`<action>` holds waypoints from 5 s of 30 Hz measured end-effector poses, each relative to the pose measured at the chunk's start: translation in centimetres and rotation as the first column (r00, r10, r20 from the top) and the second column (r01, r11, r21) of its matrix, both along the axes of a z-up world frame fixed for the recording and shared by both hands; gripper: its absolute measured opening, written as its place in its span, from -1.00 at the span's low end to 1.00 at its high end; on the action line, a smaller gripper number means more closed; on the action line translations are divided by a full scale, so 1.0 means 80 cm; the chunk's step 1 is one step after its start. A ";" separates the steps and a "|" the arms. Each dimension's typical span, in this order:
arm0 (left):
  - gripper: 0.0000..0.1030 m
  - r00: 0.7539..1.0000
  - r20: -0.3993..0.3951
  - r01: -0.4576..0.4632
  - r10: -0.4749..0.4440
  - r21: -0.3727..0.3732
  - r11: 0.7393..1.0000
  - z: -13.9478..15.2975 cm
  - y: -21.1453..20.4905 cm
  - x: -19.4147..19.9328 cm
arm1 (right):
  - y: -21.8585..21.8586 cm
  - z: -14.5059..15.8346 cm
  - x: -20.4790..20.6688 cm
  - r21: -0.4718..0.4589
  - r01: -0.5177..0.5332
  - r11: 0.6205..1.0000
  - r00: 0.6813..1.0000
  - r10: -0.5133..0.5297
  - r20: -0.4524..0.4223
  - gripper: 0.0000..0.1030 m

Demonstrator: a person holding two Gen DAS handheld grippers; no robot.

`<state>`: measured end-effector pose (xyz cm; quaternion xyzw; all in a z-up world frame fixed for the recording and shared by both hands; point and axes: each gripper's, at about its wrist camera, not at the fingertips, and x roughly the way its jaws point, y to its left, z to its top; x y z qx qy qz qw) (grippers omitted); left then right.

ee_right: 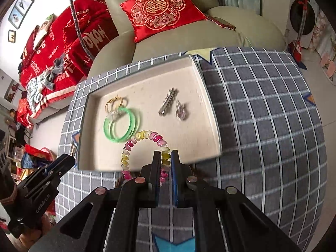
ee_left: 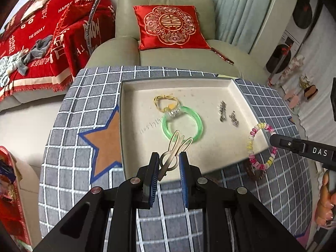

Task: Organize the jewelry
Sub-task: 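Carry the bunny clip into the tray and open the left tool while the right tool releases the bracelet there, then lift both open tools out of the tray toward the remaining jewelry, then grasp the silver heart charm with the left tool while the right tool grasps the brown coil tie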

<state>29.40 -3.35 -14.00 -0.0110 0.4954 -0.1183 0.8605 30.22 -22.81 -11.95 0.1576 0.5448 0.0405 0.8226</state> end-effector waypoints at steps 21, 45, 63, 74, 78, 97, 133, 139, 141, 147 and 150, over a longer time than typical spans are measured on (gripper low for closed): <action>-0.34 0.989 -0.144 0.031 -0.018 0.092 0.995 -0.068 -0.022 0.058 | 0.002 -0.083 0.075 0.001 -0.040 0.999 0.990 0.039 -0.134 -0.81; -0.34 0.992 -0.119 -0.011 0.031 0.166 0.986 -0.081 -0.038 0.090 | -0.016 -0.103 0.111 0.027 -0.001 1.000 0.990 0.005 -0.143 -0.79; -0.33 0.997 -0.075 0.007 0.008 0.200 0.980 -0.060 -0.048 0.075 | -0.021 -0.064 0.090 0.129 0.016 0.992 0.997 -0.006 -0.079 0.27; -0.33 0.998 -0.063 0.001 0.011 0.188 0.982 -0.049 -0.039 0.062 | -0.023 -0.043 0.060 0.146 0.012 0.989 0.999 -0.005 -0.045 0.47; 0.70 0.998 -0.055 -0.005 0.014 0.169 0.986 -0.040 -0.033 0.053 | -0.024 -0.032 0.048 0.132 0.012 0.991 1.000 -0.008 -0.026 0.57; 1.00 1.000 -0.026 0.014 -0.009 0.180 0.984 -0.014 -0.031 -0.033 | -0.034 -0.008 -0.042 0.080 0.018 0.997 0.998 -0.022 0.058 0.70; 1.00 0.941 -0.293 -0.155 0.172 0.080 0.985 -0.096 -0.060 -0.079 | -0.059 -0.085 -0.060 -0.019 0.003 1.000 0.981 -0.006 -0.192 0.70; 1.00 0.941 -0.279 -0.175 0.193 0.088 0.981 -0.099 -0.070 -0.076 | -0.051 -0.091 -0.046 -0.024 -0.025 0.999 0.982 0.020 -0.188 0.70; 0.93 0.940 -0.277 -0.176 0.197 0.101 0.979 -0.099 -0.070 -0.075 | -0.047 -0.095 -0.038 -0.026 -0.026 0.999 0.982 0.021 -0.189 0.70; 0.79 0.948 -0.253 -0.165 0.194 0.131 0.978 -0.106 -0.077 -0.074 | -0.040 -0.104 -0.026 -0.036 -0.034 0.999 0.981 0.026 -0.195 0.53; 0.74 0.951 -0.247 -0.157 0.187 0.137 0.978 -0.108 -0.081 -0.071 | -0.037 -0.104 -0.023 -0.053 -0.042 0.998 0.982 0.031 -0.188 0.40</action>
